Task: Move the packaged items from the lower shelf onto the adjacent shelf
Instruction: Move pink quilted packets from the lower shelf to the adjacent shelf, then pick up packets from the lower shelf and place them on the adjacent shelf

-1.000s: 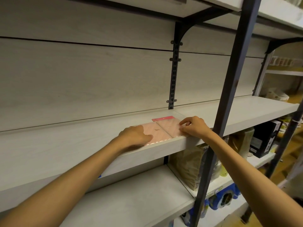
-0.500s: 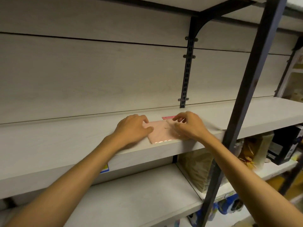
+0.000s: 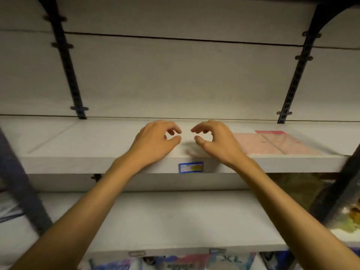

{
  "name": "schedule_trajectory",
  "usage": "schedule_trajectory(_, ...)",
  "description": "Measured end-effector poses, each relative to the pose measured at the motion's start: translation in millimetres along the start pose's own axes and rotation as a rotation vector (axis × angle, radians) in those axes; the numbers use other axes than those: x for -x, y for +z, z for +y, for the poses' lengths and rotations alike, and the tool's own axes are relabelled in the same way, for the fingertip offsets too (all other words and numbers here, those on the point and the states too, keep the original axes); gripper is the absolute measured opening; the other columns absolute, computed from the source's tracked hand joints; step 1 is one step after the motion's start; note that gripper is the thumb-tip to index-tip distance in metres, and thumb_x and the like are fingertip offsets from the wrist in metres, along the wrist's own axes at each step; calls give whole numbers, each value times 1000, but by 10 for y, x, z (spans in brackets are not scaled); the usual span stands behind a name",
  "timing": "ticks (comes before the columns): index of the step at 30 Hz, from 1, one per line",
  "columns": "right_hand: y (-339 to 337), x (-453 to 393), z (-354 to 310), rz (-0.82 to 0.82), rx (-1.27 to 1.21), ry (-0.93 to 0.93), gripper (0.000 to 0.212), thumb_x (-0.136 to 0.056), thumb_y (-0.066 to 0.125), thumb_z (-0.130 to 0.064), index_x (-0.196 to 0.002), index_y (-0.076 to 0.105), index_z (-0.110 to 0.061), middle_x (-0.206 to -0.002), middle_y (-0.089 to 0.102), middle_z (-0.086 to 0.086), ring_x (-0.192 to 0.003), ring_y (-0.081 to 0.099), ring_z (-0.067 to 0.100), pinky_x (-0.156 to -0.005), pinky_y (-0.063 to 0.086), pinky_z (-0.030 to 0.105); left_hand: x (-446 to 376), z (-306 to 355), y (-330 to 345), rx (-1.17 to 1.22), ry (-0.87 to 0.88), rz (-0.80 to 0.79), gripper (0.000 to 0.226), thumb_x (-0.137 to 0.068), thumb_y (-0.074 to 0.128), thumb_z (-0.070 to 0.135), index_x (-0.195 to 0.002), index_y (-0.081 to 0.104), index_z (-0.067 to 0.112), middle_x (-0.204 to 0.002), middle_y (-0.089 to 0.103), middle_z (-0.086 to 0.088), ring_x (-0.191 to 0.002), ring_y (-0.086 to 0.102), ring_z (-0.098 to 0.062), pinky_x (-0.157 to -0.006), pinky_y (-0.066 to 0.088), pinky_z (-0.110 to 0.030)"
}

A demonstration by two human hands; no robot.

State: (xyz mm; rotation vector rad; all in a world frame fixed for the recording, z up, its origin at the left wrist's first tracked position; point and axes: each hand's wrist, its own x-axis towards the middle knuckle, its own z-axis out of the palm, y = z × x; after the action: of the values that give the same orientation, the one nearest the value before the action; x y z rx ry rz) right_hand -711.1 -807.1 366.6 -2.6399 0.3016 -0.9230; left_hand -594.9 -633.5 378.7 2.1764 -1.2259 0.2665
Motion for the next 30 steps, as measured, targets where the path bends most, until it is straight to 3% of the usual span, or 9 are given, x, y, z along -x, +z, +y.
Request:
schedule_trajectory(6,619,253,-1088,-59,-52,-91,26,-87,59,-28,-111,68,-31,-110,67,-9,-105,53,12,-84,38,26,1005,-686,-638,-5,-96,48,21,-91,59,39,-111,65,41,-104,60,17,-89,60,-3,-82,54,-32)
schedule_trajectory(12,1289,578,-2221,-145,-152,-152,22,-88,60,-27,-107,70,-29,-95,64,-11,-88,55,8,-76,42,25,1961,-1438,-1245,-29,-135,53,25,-93,61,37,-117,63,37,-113,60,14,-98,58,-4,-86,53,-30)
schedule_trajectory(17,1898,759,-3054,-211,-198,-205,22,-87,62,-24,-107,71,-26,-93,66,-7,-86,58,10,-75,47,27,2622,-2149,-1674,9,-161,33,21,-91,64,30,-112,67,35,-103,59,13,-90,57,-5,-82,52,-29)
schedule_trajectory(23,2769,787,-3782,-313,-237,-205,25,-84,59,-23,-106,71,-25,-93,63,-9,-82,59,10,-76,51,31,3173,-3172,-2036,21,-266,23,21,-90,68,25,-110,70,30,-104,65,8,-89,61,-5,-82,51,-25)
schedule_trajectory(27,3384,698,-4160,-399,-305,-144,25,-84,60,-21,-105,72,-26,-98,67,-8,-83,63,9,-80,54,34,3455,-3858,-2212,6,-357,9,19,-89,68,27,-107,71,30,-106,68,9,-87,63,-6,-83,55,-33)
schedule_trajectory(30,3871,575,-4384,-456,-341,-97,24,-84,62,-17,-104,73,-26,-98,69,-8,-82,65,10,-78,55,34,3603,-4381,-2366,8,-426,-4,18,-88,68,26,-104,71,33,-109,68,11,-88,63,-6,-80,53,-26)
